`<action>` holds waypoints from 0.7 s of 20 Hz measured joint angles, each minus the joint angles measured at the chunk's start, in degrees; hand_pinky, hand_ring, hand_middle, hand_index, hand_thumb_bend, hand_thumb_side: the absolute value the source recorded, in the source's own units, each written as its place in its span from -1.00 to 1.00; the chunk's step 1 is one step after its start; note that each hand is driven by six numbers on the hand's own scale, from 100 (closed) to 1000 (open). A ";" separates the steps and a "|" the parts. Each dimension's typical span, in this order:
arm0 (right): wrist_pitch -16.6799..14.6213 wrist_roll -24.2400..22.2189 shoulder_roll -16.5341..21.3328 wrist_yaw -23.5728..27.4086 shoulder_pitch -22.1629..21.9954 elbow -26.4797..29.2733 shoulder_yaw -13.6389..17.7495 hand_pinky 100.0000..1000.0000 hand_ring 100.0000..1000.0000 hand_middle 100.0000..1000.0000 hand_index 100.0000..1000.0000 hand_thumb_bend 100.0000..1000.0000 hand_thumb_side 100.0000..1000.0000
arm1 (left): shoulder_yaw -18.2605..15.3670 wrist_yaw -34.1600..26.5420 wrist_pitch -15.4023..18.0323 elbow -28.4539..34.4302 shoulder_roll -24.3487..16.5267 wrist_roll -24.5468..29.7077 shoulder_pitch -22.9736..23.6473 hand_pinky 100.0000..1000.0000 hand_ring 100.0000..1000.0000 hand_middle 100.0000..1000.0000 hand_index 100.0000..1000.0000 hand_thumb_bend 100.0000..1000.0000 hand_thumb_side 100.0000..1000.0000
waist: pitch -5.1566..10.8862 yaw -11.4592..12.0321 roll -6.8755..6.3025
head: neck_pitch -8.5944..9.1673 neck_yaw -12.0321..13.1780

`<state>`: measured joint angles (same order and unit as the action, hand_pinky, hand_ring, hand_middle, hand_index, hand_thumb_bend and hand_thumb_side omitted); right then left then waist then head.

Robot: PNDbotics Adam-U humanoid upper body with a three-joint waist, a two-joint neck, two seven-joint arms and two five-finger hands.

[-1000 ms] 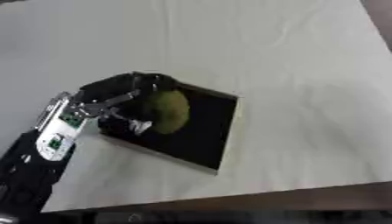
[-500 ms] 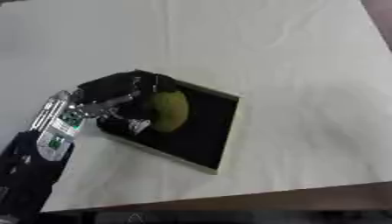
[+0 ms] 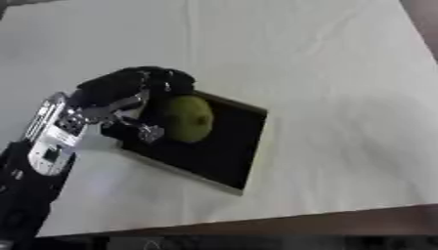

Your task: Pick up objects on the table and place them in the box.

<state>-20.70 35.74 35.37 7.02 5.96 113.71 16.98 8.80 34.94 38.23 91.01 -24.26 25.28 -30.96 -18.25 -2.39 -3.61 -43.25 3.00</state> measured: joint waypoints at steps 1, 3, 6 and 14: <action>0.05 0.05 0.00 0.01 0.00 0.00 0.00 0.60 0.60 0.32 0.52 -1.00 -0.39 | -0.20 -0.78 0.25 0.57 -0.42 -0.25 0.00 0.80 0.68 0.80 0.90 -1.00 -0.12 | 0.00 0.03 -0.05 | 0.00 -0.03; 0.10 0.10 0.00 0.01 -0.01 0.00 0.00 0.60 0.60 0.32 0.52 -1.00 -0.40 | -0.28 -2.44 0.42 1.32 -1.03 -0.42 0.01 0.81 0.69 0.82 0.91 -1.00 0.04 | 0.01 0.05 -0.08 | 0.00 -0.05; 0.11 0.12 0.00 0.01 -0.08 0.00 0.02 0.60 0.60 0.32 0.52 -1.00 -0.40 | -0.57 -5.09 0.10 2.16 -1.43 -0.10 0.01 0.81 0.68 0.80 0.90 -1.00 0.04 | 0.01 0.05 -0.07 | 0.00 -0.08; -0.28 0.54 -0.01 -0.01 -0.49 0.00 0.69 0.60 0.59 0.32 0.52 -1.00 -0.43 | -6.13 -12.18 -1.89 5.57 -2.37 1.14 1.84 0.68 0.51 0.78 0.84 -1.00 -0.10 | 0.01 1.03 0.24 | 0.06 -1.15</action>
<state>-20.98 36.28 35.36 7.01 5.47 113.71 17.67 2.68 22.76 36.34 96.58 -26.63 26.42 -29.12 -18.23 -1.36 -3.37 -43.19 1.86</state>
